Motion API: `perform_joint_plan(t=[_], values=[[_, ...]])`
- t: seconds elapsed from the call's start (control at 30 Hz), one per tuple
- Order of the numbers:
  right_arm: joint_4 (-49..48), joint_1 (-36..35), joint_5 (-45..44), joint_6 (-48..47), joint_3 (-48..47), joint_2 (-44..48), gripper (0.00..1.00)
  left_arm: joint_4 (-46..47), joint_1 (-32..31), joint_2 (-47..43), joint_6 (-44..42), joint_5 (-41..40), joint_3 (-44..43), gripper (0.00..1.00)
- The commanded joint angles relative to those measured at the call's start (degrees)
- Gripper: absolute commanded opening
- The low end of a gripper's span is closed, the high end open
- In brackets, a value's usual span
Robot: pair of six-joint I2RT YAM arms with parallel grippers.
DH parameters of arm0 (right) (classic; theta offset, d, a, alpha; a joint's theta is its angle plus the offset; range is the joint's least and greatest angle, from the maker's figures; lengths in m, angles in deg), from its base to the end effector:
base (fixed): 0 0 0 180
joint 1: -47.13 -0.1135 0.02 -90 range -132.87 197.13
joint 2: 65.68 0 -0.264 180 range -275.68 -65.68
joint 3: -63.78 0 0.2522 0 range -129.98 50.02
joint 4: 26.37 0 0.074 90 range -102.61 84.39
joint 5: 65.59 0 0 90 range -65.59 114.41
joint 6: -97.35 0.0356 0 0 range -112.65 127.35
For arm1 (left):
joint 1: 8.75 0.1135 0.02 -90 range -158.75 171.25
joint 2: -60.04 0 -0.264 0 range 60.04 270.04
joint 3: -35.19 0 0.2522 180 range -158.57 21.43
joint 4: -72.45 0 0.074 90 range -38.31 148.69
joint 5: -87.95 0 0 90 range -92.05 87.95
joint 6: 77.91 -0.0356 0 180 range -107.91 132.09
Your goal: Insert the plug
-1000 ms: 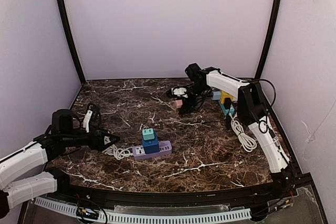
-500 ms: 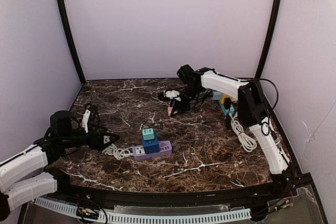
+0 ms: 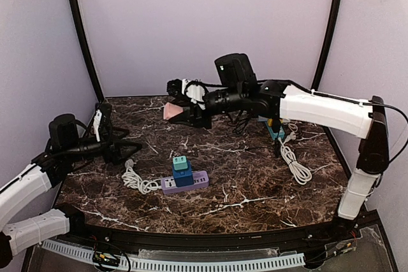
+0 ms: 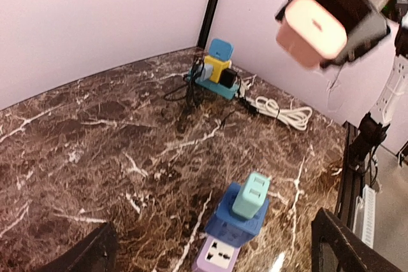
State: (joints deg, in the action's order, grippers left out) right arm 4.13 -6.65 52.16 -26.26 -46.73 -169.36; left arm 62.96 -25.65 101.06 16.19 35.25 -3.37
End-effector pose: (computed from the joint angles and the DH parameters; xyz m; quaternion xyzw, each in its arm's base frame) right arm 0.2404 0.3563 0.3576 -0.6563 0.4970 0.2906 0.4877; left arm 0.1591 -0.0709 0.2548 0.2822 0.7090 -0.3530 0.5413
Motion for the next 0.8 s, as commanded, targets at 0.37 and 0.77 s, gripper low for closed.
perform_joint_plan(t=[0.37,0.77], values=[[-45.9,-12.5,-40.7,4.5,6.6,-6.6,0.00,-2.8,-8.9,11.3,19.7,-4.1,-20.8,0.84],[-46.2,-15.5,-36.2,-1.3,6.4,-8.0,0.00,-0.5,-9.6,11.1,19.3,-8.1,-20.8,0.48]])
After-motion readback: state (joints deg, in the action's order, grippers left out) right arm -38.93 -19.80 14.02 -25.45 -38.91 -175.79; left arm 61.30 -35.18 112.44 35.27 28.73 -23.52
